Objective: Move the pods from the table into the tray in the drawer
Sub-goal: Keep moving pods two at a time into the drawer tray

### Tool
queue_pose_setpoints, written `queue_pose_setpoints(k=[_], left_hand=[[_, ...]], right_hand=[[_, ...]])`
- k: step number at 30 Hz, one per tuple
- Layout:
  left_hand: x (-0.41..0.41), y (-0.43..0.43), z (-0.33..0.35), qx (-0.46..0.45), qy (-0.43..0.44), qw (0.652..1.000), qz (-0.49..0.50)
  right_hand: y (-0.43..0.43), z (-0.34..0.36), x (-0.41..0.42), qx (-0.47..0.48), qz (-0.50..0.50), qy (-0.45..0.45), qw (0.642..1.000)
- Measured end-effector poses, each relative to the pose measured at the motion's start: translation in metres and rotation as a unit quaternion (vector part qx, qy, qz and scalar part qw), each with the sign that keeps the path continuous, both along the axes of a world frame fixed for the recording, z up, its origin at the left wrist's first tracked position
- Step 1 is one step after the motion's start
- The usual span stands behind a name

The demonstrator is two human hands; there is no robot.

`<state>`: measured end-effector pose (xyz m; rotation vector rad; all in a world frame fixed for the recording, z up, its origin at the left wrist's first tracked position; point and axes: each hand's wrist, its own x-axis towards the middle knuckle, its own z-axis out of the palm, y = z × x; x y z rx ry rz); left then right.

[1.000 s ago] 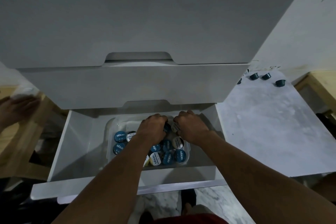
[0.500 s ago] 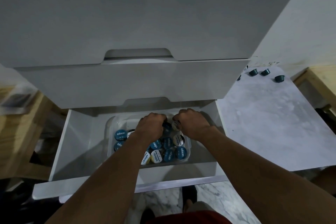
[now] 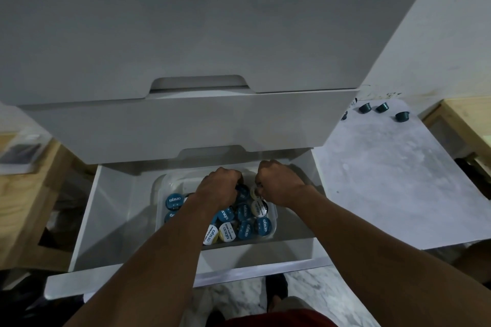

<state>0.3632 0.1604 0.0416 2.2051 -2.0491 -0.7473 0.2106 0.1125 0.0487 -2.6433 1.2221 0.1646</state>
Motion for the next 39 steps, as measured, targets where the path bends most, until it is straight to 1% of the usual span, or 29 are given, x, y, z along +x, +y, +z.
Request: queue_pose_setpoints(k=[8, 15, 18, 22, 24, 29, 33, 37, 39], left_hand=[[0.0, 0.001, 0.0, -0.003, -0.008, 1.0, -0.012], [0.001, 0.001, -0.002, -0.011, 0.006, 1.0, -0.01], [0.001, 0.001, 0.0, -0.031, 0.004, 0.999, -0.01], [0.001, 0.002, 0.009, -0.079, -0.011, 0.997, -0.007], [0.001, 0.005, 0.016, -0.099, -0.019, 0.995, -0.011], [-0.011, 0.019, 0.031, -0.17, -0.054, 0.982, -0.055], [-0.035, 0.027, 0.044, -0.219, -0.057, 0.967, -0.12], [-0.077, 0.026, 0.064, -0.265, -0.011, 0.951, -0.158], [-0.101, 0.023, 0.077, -0.297, -0.006, 0.94, -0.17]], right_hand=[[0.002, -0.002, -0.001, -0.004, 0.001, -0.007, 1.0], [0.004, -0.005, -0.001, 0.0, -0.008, -0.005, 1.0], [0.004, -0.005, -0.002, 0.01, -0.01, -0.006, 1.0], [0.007, 0.003, -0.003, 0.022, -0.033, -0.021, 0.999], [0.009, 0.012, -0.005, 0.01, -0.044, -0.025, 0.999], [0.027, 0.03, -0.022, -0.031, -0.085, -0.032, 0.995], [0.046, 0.042, -0.049, -0.08, -0.126, -0.061, 0.987], [0.055, 0.059, -0.094, -0.161, -0.194, -0.105, 0.962], [0.053, 0.066, -0.121, -0.193, -0.228, -0.115, 0.947]])
